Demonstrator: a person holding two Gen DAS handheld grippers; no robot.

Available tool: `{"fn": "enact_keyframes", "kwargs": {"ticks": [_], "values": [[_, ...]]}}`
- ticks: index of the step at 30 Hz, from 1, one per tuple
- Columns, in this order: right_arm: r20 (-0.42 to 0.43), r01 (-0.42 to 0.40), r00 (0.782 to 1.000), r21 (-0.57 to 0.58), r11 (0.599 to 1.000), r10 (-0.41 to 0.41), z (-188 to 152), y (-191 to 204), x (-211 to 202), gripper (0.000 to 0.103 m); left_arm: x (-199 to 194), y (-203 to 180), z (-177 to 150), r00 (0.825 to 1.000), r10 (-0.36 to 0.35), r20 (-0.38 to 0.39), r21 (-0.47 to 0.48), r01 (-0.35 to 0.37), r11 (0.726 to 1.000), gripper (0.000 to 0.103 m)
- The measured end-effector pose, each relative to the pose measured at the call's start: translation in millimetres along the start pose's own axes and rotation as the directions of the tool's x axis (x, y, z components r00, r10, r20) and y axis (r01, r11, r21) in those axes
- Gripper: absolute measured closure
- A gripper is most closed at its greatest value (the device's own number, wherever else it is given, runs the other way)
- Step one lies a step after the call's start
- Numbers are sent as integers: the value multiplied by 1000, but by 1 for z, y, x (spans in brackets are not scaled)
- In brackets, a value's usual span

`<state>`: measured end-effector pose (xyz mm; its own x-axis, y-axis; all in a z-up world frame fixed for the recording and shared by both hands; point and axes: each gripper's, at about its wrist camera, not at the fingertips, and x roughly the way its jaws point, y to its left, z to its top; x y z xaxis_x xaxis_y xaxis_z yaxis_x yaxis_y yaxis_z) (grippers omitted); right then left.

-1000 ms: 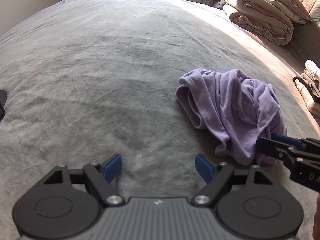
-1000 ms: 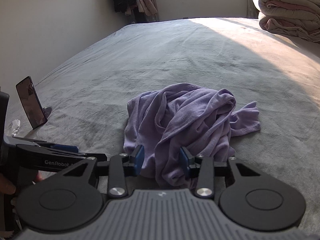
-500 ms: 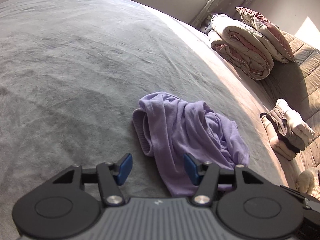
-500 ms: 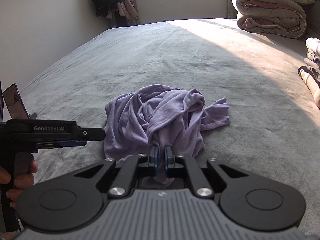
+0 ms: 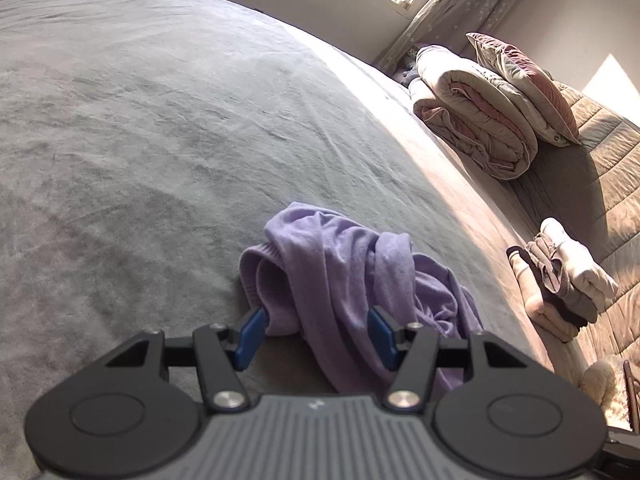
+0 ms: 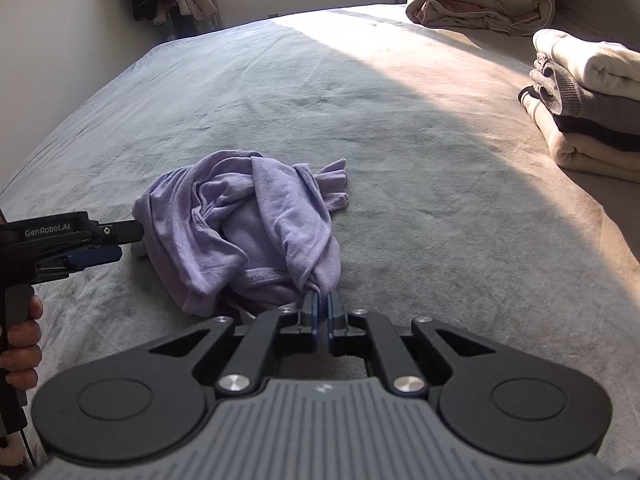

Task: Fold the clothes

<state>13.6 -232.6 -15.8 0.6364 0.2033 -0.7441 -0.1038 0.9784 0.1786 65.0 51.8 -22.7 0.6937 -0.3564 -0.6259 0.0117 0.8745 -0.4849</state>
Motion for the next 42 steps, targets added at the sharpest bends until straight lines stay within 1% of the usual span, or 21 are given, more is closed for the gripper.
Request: {"fn": "enact_keyframes", "kwargs": {"ticks": [2, 3, 4, 5, 6, 7, 8, 9, 10, 11, 13, 16, 18, 21, 24, 26, 30, 35, 36, 39, 42], "values": [[2, -14, 1000, 8, 1000, 14, -1, -3, -1, 94, 4, -1, 0, 1000, -11, 0, -15, 11, 1000, 52], [5, -20, 1000, 10, 1000, 20, -1, -4, -2, 85, 5, -1, 0, 1000, -16, 0, -22, 16, 1000, 54], [9, -24, 1000, 9, 1000, 24, -1, -5, -4, 80, 7, -1, -1, 1000, -21, 1, -30, 21, 999, 58], [15, -28, 1000, 8, 1000, 27, -2, -5, -5, 73, 9, -2, -2, 1000, -25, 6, -39, 25, 999, 61], [27, -31, 999, 6, 999, 31, -1, -5, -7, 54, 10, -2, -2, 1000, -28, 14, -47, 28, 998, 65], [39, -35, 999, 4, 999, 34, -1, -4, -9, 44, 11, -3, -3, 999, -30, 23, -52, 31, 998, 68], [52, -38, 998, 2, 999, 38, 0, -4, -11, 44, 12, -3, -3, 999, -32, 31, -54, 33, 998, 69], [58, -40, 997, -3, 999, 40, 0, -2, -12, 44, 13, -3, -4, 999, -33, 38, -56, 36, 998, 72], [63, -42, 997, -9, 999, 43, 1, 0, -13, 44, 14, -4, -4, 998, -35, 46, -57, 38, 998, 77], [68, -44, 997, -15, 999, 45, 1, 1, -14, 44, 16, -4, -5, 998, -35, 50, -59, 38, 998, 80], [67, -44, 997, -16, 999, 45, 1, 3, -14, 43, 19, -3, -6, 998, -28, 50, -58, 31, 998, 92], [61, -44, 997, -10, 999, 44, 1, 3, -12, 42, 21, -4, -8, 998, -8, 55, -37, 10, 999, 99], [59, -41, 997, -5, 999, 41, 2, 3, -10, 41, 19, -6, -9, 998, -17, 65, -21, 18, 1000, 101], [57, -37, 998, 3, 999, 37, 2, 2, -8, 38, 16, -11, -10, 996, -50, 67, 12, 49, 999, 102], [65, -44, 997, 5, 999, 44, 3, 2, -8, 31, 11, -18, -12, 993, -110, 48, 47, 108, 993, 102], [75, -53, 996, 2, 999, 53, 5, 4, -8, 30, 6, -26, -15, 988, -148, 34, 92, 145, 985, 102], [89, -81, 993, -1, 997, 81, 9, 7, -10, 30, -5, -41, -24, 972, -233, -17, 191, 231, 954, 103], [94, -153, 984, 16, 988, 151, 11, 10, -10, 30, -16, -56, -42, 940, -321, -112, 304, 340, 890, 103], [94, -171, 981, 21, 985, 168, 12, 11, -10, 30, -18, -59, -47, 931, -338, -136, 324, 364, 873, 103], [86, -233, 970, 44, 972, 228, 13, 14, -9, 30, -22, -66, -60, 898, -384, -213, 390, 439, 810, 103], [72, -288, 956, 67, 955, 284, 15, 17, -6, 30, -28, -72, -73, 871, -408, -272, 445, 490, 749, 103]]}}
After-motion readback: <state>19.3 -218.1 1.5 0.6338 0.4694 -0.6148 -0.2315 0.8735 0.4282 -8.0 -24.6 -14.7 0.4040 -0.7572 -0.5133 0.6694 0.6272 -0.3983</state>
